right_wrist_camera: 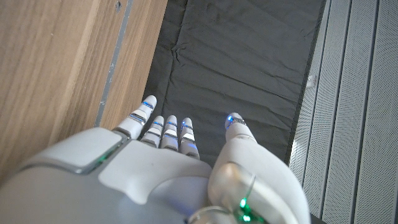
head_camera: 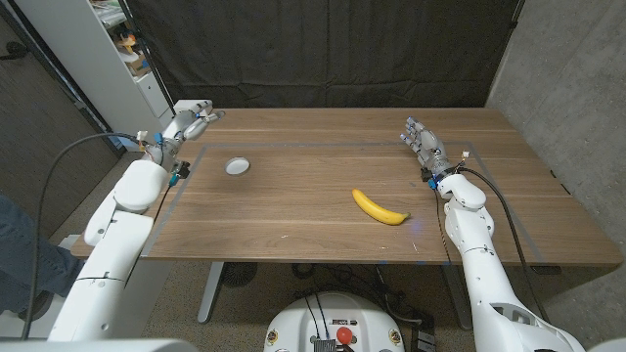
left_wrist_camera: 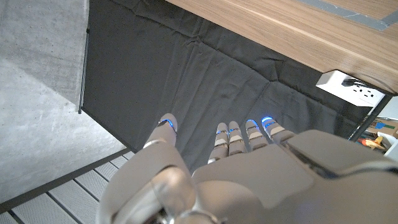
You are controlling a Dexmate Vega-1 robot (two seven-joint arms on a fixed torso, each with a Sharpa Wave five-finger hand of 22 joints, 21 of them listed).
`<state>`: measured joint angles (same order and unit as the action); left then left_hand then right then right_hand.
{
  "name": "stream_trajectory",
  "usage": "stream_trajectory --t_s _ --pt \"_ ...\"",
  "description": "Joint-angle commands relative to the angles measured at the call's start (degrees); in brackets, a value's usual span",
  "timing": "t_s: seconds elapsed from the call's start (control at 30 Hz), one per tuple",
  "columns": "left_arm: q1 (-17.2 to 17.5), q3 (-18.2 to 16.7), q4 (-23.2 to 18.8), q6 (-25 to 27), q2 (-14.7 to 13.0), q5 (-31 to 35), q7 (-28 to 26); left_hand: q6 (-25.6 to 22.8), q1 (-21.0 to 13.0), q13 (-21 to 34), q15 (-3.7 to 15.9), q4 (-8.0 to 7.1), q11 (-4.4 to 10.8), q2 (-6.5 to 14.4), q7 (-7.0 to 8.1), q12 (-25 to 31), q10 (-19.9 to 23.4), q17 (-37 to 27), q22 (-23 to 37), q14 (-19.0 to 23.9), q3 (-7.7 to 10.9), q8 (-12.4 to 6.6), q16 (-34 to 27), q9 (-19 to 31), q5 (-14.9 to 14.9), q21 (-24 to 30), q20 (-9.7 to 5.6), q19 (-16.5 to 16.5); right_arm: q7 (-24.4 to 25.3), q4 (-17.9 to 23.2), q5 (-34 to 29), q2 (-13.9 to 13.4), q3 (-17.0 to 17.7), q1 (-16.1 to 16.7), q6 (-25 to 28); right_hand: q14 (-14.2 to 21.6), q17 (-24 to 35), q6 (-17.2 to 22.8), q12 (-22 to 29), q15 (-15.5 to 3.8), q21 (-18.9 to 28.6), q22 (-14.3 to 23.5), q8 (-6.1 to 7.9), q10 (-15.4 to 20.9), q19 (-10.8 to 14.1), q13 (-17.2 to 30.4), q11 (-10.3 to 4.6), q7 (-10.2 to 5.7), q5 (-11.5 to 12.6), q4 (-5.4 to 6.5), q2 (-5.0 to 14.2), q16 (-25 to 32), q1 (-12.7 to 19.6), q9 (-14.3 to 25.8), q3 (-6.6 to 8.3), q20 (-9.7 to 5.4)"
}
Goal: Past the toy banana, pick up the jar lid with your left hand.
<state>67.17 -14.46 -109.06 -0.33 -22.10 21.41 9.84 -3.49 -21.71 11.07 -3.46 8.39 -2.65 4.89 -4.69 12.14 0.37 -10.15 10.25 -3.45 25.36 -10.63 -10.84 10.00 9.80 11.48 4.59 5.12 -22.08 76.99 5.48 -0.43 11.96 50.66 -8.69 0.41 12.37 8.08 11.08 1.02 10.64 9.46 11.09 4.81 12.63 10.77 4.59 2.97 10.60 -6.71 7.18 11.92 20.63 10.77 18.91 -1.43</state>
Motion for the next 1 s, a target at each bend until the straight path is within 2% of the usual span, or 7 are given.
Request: stream_trajectory --t_s 0.03,0.7,1.0 --pt "0.39 0.48 -1.30 0.62 -1.25 5.30 -1.28 0.00 -0.55 0.15 -0.17 0.40 0.12 -0.04 0.25 0.38 0.37 -0.12 0.13 0.43 0.23 -0.26 -0.23 0.31 0.32 0.42 0.11 -0.51 0.18 0.15 0.02 0.01 -0.06 0.13 0.04 0.14 0.12 0.17 0.29 0.42 0.31 0.28 0.16 0.39 0.19 0.30 -0.22 -0.11 0.32 -0.09 0.00 0.25 0.38 0.22 -0.08 0.20" --pt "1.49 -0.64 -3.09 1.56 -2.44 10.17 -2.02 -0.27 -1.08 0.19 -0.02 0.55 0.45 -0.13 0.46 0.51 0.82 -0.13 0.13 0.78 0.28 -0.34 -0.25 0.32 0.25 0.45 0.25 -0.83 0.15 0.35 -0.21 -0.06 -0.48 -0.16 -0.17 0.23 0.11 0.11 0.30 0.43 0.32 0.28 0.15 0.42 0.19 0.30 -0.20 -0.13 0.33 -0.11 -0.04 0.26 0.37 0.22 -0.11 0.22" --pt "1.15 0.24 -3.13 2.79 -4.19 14.82 -2.50 -0.71 -1.42 0.21 0.05 0.64 0.59 -0.17 0.60 0.64 1.24 -0.13 0.13 1.15 0.34 -0.49 -0.32 0.34 0.25 0.46 0.16 -0.98 0.48 -0.31 -0.41 0.07 -0.55 -0.60 -0.41 0.29 0.11 0.10 0.32 0.42 0.32 0.28 0.15 0.48 0.19 0.30 -0.16 -0.08 0.33 -0.11 -0.04 0.28 0.37 0.22 -0.12 0.24"
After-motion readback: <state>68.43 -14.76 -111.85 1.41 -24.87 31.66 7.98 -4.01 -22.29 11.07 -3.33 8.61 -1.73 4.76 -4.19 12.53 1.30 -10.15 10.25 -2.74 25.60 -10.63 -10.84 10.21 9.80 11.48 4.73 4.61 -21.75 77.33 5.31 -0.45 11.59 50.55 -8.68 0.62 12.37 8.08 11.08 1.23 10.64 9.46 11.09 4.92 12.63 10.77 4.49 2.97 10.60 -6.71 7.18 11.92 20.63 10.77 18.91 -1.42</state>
